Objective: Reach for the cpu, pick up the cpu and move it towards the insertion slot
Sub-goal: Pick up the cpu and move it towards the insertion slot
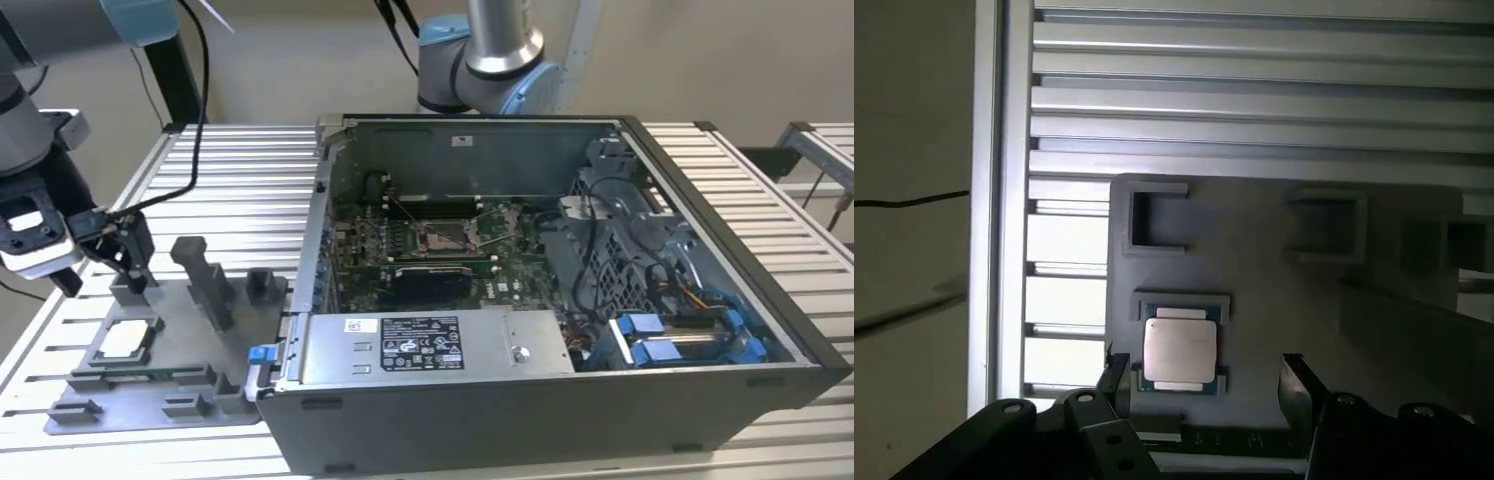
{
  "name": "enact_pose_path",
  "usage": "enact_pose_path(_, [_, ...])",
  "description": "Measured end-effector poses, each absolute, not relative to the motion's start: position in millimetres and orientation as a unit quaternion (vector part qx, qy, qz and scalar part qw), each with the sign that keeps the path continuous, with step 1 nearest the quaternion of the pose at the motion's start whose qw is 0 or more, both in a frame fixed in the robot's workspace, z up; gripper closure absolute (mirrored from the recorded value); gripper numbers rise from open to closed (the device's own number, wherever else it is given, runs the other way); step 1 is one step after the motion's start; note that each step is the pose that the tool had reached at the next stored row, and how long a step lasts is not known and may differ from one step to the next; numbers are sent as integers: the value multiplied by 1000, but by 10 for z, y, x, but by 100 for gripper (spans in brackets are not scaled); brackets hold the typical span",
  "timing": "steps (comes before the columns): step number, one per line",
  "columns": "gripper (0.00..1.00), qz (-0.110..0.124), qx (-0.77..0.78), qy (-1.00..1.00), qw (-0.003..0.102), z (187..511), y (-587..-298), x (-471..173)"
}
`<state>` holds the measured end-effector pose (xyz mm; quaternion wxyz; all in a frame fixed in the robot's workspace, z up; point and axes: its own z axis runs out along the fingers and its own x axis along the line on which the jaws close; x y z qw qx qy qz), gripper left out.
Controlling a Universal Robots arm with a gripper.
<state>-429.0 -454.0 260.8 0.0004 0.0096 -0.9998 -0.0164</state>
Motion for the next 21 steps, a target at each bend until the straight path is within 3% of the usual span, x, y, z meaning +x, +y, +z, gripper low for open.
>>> enact_pose_path(21, [0,-16,19,-1000,1,2316,-4680,-4366])
